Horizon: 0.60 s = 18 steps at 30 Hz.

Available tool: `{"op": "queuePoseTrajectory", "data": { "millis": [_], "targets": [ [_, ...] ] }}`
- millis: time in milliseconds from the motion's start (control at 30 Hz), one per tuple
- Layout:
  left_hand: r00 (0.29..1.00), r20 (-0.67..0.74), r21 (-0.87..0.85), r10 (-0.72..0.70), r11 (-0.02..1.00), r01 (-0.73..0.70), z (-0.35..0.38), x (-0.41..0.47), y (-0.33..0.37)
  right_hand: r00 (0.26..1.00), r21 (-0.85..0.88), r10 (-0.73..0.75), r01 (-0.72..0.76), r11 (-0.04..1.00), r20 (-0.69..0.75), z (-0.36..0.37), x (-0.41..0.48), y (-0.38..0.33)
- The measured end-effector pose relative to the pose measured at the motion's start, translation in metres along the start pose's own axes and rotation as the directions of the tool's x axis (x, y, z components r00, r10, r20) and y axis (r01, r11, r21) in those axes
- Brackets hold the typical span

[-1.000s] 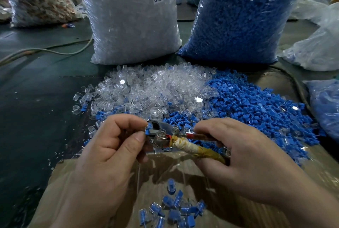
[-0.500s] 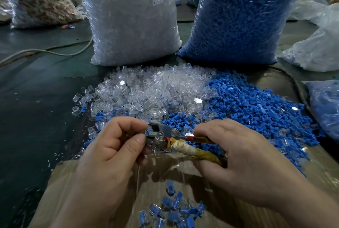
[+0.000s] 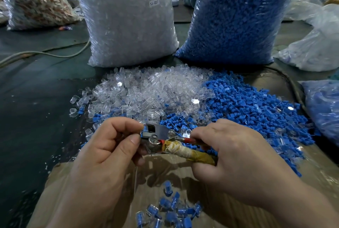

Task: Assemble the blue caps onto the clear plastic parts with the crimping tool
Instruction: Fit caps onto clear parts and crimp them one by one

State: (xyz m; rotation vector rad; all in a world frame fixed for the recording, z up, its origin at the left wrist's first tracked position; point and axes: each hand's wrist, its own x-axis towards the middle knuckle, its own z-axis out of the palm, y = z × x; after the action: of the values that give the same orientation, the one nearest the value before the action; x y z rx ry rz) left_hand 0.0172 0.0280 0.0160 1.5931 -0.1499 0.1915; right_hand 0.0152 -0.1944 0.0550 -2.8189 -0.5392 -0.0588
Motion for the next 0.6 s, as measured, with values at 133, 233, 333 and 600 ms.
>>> {"op": "queuePoseTrajectory", "data": {
  "millis": [133, 233, 333, 600],
  "targets": [
    [1.000, -0.024, 0.029, 0.011, 1.000, -0.011, -0.003, -0.001, 0.000, 1.000, 0.007, 0.011, -0.011, 1.000, -0.013, 0.002, 0.000, -0.002],
    [0.999, -0.048, 0.044, 0.015, 0.999, -0.013, 0.001, -0.001, 0.003, 1.000, 0.014, 0.014, -0.014, 1.000, -0.010, 0.005, 0.000, -0.001],
    [0.998, -0.070, 0.084, -0.008, 0.996, 0.014, 0.004, -0.002, 0.002, 0.998, 0.026, 0.018, -0.017, 1.000, -0.053, 0.007, -0.001, 0.002],
    [0.980, -0.008, 0.147, -0.201, 0.969, 0.200, 0.012, -0.005, -0.006, 0.985, -0.200, 0.170, -0.172, 0.965, -0.025, 0.014, 0.015, 0.016]
  ]
}}
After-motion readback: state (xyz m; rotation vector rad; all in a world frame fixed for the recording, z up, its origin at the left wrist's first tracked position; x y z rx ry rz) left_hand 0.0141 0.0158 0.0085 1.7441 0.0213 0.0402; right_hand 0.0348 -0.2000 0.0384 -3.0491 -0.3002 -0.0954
